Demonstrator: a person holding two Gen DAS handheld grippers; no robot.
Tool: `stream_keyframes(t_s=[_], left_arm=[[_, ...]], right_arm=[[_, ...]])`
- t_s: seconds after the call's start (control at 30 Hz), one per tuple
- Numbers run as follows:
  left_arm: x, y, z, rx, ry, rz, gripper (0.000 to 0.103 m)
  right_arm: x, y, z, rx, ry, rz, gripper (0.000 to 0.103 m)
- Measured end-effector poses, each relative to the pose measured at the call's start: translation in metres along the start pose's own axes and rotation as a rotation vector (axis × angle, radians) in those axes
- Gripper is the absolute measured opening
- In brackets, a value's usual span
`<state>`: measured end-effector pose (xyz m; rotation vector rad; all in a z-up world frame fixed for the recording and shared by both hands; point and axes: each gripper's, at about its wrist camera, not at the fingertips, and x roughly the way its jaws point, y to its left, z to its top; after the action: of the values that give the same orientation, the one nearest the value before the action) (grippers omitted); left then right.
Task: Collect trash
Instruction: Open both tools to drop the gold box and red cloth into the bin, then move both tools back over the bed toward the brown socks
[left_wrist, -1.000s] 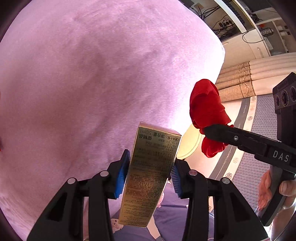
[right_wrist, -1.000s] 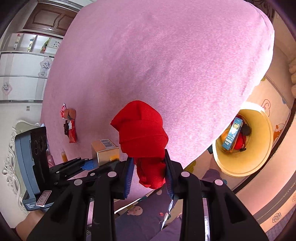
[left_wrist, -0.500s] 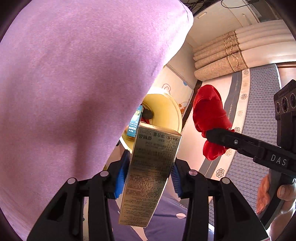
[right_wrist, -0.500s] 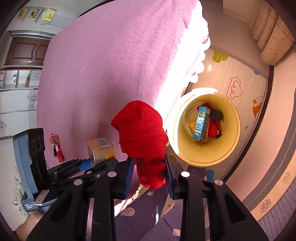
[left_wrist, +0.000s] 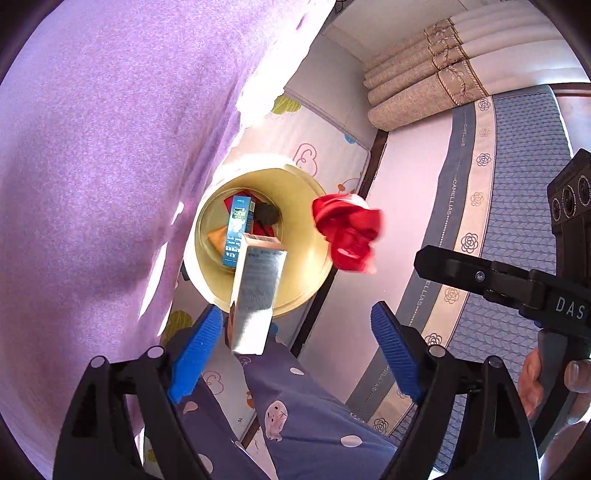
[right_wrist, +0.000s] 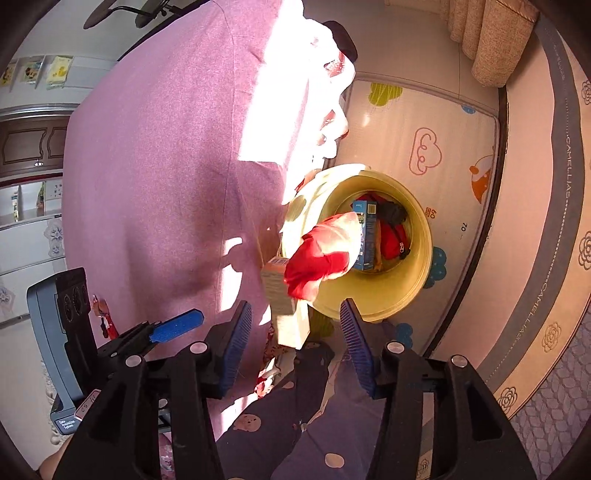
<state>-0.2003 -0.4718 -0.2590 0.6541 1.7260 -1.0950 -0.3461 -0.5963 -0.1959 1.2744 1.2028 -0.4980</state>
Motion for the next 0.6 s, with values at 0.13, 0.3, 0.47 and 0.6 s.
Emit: stream_keyframes(t_s=[0.13, 0.3, 0.47, 0.6], left_arm=[[0.0, 0.001, -0.003, 0.0, 0.012, 0.015, 0.082], [-0.007, 0.006, -0.007, -0.014, -0.004, 0.024, 0.082], [-0.016, 0.012, -0.011, -0.024, -0.027, 0.029, 0.082], [-0.028, 0.022, -0.017, -0.04, -0.054, 0.027, 0.082]], right_arm=[[-0.001, -0.009, 0.003, 0.011, 0.004, 0.008, 0.05], [-0.006, -0.003, 0.006, 0.011, -0.003, 0.021, 0.05], [-0.007, 0.007, 0.006, -0.007, -0.009, 0.026, 0.05], [-0.009, 0.02, 0.004, -0.032, -0.01, 0.023, 0.05]])
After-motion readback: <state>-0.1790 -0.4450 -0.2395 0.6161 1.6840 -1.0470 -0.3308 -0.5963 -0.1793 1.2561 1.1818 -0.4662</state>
